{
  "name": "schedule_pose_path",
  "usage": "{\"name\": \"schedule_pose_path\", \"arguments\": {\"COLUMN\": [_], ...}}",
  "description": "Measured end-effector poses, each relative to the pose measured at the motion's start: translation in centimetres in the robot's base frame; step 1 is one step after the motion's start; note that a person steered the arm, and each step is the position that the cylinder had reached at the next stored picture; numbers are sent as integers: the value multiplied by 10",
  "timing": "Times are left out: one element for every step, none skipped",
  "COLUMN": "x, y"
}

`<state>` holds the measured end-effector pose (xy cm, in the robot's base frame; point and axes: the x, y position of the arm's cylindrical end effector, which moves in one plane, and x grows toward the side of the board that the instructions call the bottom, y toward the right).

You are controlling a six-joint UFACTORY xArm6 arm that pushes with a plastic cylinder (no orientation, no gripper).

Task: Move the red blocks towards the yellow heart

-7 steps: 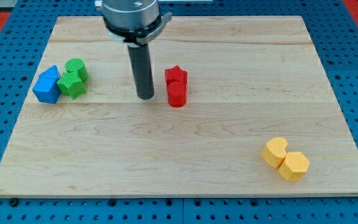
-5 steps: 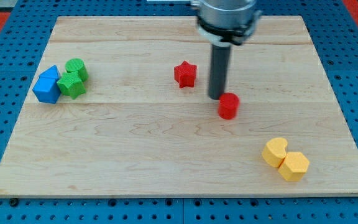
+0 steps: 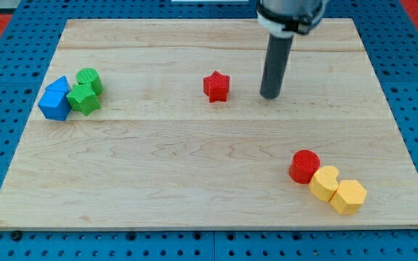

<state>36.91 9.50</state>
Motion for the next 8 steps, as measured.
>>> {"name": "schedule_pose_path", "arguments": {"x": [-39, -35, -7, 14, 41, 81, 112, 74], "y": [-45, -120, -100, -59, -25, -17, -7, -15]}}
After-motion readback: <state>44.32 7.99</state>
